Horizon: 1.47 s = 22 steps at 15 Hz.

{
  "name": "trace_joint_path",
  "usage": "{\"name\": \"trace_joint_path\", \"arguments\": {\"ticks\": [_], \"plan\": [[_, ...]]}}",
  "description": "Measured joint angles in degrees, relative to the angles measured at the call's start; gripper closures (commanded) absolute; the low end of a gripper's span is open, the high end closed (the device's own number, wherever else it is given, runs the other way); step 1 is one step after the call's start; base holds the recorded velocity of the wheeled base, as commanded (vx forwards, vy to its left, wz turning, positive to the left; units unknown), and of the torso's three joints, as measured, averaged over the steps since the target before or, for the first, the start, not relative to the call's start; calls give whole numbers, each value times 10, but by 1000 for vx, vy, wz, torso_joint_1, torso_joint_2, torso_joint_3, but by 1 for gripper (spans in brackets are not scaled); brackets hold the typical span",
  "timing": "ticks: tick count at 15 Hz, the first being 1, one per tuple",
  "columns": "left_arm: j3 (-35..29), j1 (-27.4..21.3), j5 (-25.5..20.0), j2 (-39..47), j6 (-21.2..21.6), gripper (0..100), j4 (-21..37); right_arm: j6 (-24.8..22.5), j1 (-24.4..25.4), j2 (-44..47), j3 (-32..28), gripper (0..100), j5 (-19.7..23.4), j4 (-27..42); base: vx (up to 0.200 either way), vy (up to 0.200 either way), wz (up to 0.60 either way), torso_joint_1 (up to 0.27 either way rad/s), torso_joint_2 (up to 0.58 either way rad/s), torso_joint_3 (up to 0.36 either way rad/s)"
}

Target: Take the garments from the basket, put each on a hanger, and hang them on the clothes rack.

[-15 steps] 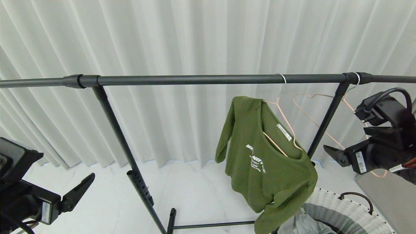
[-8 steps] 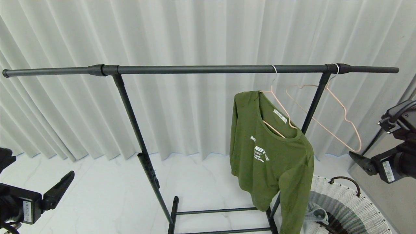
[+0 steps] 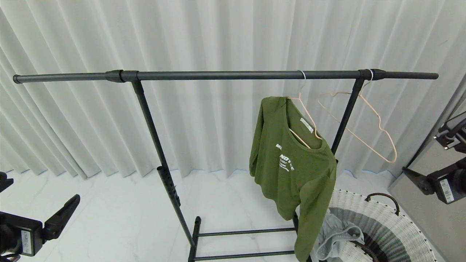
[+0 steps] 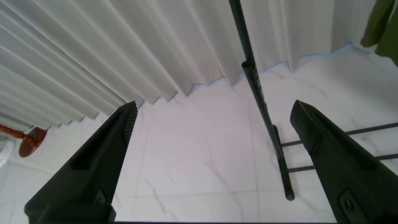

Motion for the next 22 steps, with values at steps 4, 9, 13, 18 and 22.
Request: {"name": "trace_joint_path", "arguments": {"ticks": [4,9,13,18,22], "plan": [[4,0,-1,-3,1,0,0,1,-3,-4,5,0,1,1,0,0,0,-213,483,256],[4,0,-1,-6,2,0,0,0,-4,-4,14,0,1,1,0,0,0,-235,523,289],[11,0,-1,-9,4,0,0,1,-4,-3,22,0,0,0,0,0,0,-221,499,286],[11,-1,-1,-14,3,0,1,0,-4,-2,26,0,-1,1,0,0,0,-193,482,288],[11,-1,-2,-19,4,0,0,0,-4,6,34,0,-2,0,0,0,0,-173,467,292]]}}
